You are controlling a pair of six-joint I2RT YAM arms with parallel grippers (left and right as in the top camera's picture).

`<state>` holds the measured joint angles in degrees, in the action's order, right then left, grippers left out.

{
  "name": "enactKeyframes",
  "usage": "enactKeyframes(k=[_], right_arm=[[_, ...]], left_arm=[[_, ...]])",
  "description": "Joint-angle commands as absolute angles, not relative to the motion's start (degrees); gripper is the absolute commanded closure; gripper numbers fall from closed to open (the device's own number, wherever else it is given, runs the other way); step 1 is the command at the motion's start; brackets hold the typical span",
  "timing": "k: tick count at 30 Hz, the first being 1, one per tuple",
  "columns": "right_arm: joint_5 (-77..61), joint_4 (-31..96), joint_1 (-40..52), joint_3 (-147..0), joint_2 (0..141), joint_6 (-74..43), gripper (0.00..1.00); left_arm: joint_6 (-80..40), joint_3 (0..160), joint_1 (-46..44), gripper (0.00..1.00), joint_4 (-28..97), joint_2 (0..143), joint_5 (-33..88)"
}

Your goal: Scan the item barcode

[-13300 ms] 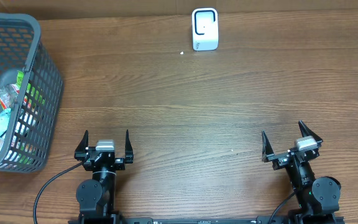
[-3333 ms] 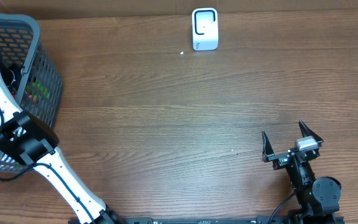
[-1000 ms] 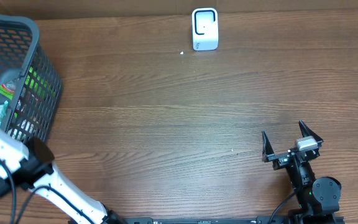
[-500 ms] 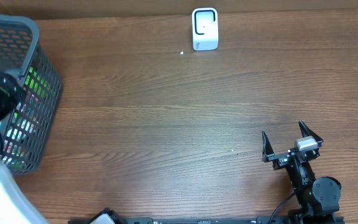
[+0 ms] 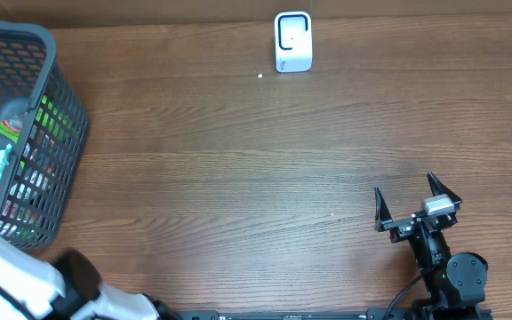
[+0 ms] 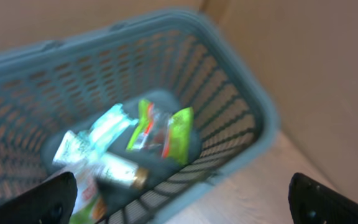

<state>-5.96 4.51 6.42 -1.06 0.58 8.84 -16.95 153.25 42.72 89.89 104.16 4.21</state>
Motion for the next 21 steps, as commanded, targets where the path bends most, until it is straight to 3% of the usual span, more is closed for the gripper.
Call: enactKeyframes(k=[1, 12, 21], right_arm=[[-6.04, 4.19, 6.26, -0.45, 0.16, 8.84, 0.0], [-6.04, 4.21, 6.26, -0.45, 0.16, 8.84, 0.0], [-6.04, 4.21, 6.26, -0.45, 0.16, 8.84, 0.0]], left_arm=[[-19.42, 157.93, 46.89, 0.0, 93.34, 114.61, 6.13], [-22.26, 157.86, 45.5, 0.0, 96.62, 138.78, 6.0], [-13.87, 157.62, 38.85, 0.0, 89.73, 142.93, 3.79]])
